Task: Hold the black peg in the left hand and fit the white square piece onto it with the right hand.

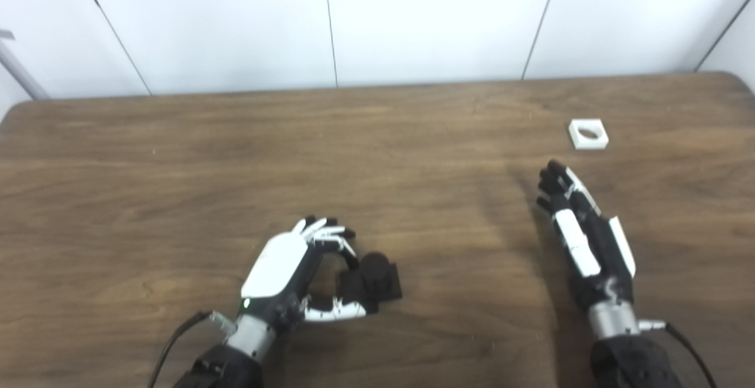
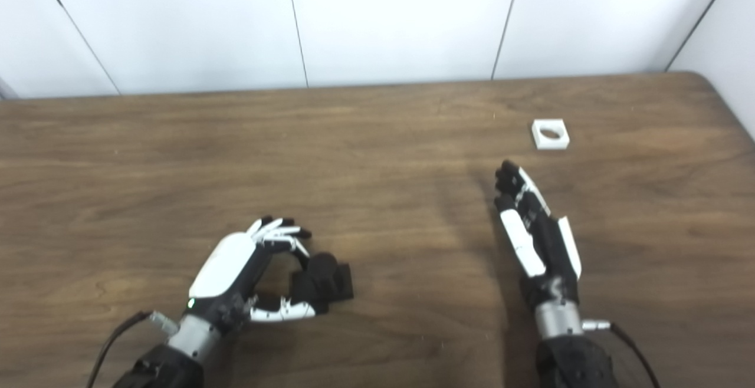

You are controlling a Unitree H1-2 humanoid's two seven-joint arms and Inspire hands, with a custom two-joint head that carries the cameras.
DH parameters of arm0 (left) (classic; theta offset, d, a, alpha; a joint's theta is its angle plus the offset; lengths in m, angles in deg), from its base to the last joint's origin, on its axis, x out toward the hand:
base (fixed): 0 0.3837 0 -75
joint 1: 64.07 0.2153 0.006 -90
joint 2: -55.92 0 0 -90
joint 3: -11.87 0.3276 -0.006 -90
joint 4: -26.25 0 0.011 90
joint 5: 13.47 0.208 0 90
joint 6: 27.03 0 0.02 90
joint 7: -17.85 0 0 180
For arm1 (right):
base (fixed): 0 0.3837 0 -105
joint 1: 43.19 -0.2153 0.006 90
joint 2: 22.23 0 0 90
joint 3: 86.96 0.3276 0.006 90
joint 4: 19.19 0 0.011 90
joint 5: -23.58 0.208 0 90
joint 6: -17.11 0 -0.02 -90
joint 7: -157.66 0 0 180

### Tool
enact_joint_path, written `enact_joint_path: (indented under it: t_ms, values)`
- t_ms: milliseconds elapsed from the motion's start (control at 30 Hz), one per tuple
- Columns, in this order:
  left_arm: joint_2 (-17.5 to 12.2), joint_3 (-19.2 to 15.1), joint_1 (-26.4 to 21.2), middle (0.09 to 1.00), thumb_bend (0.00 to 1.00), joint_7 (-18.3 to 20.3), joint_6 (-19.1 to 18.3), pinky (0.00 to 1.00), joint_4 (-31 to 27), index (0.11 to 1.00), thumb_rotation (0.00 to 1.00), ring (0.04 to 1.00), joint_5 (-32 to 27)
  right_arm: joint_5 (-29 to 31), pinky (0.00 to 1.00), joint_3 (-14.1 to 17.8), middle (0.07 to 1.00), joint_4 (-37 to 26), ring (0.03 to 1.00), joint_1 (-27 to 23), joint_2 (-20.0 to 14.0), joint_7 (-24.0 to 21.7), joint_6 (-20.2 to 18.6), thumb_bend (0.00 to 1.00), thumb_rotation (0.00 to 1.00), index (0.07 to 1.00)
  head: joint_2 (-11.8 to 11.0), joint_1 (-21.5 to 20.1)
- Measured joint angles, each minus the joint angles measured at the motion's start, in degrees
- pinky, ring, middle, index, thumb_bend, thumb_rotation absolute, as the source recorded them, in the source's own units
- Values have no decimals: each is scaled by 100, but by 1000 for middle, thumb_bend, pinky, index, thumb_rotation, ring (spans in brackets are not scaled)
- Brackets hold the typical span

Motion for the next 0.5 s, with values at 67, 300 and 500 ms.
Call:
enact_joint_path:
  t_ms: [67,300,500]
  values:
    - [1,15,-25,801,520,29,-31,1000,-1,485,48,896,-32,-143,810,54,858,-159,872,-20,-18,19,-184,662,468,788,-9,-53]
    - [-26,3,-28,801,519,48,-74,1000,1,485,47,892,-179,-589,899,221,871,-420,910,-250,-500,-5,-866,692,368,787,53,-711]
    - [-102,15,-49,797,519,75,-72,1000,-14,486,46,881,-263,-675,960,499,913,-436,958,-888,-1153,-25,-1483,773,318,734,62,-1045]
